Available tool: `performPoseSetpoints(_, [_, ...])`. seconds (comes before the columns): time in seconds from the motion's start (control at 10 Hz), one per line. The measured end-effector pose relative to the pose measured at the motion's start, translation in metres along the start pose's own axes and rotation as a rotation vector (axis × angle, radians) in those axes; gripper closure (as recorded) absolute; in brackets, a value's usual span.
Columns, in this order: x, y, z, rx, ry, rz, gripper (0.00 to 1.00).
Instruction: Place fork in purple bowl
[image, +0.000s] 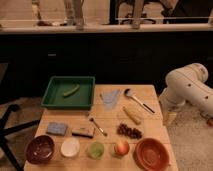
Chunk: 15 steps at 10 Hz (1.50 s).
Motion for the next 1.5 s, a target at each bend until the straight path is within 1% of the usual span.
performPoseSetpoints(1.3, [0.0002,0.0002,0.0,0.0,0.0,0.0,0.2])
performPoseSetpoints(1.4, [-0.0001,0.0006,0.0002,0.003,0.002,0.002,0.2])
performPoseSetpoints(1.5, [-0.0028,0.0032,0.0002,0.007,0.006,0.019,0.2])
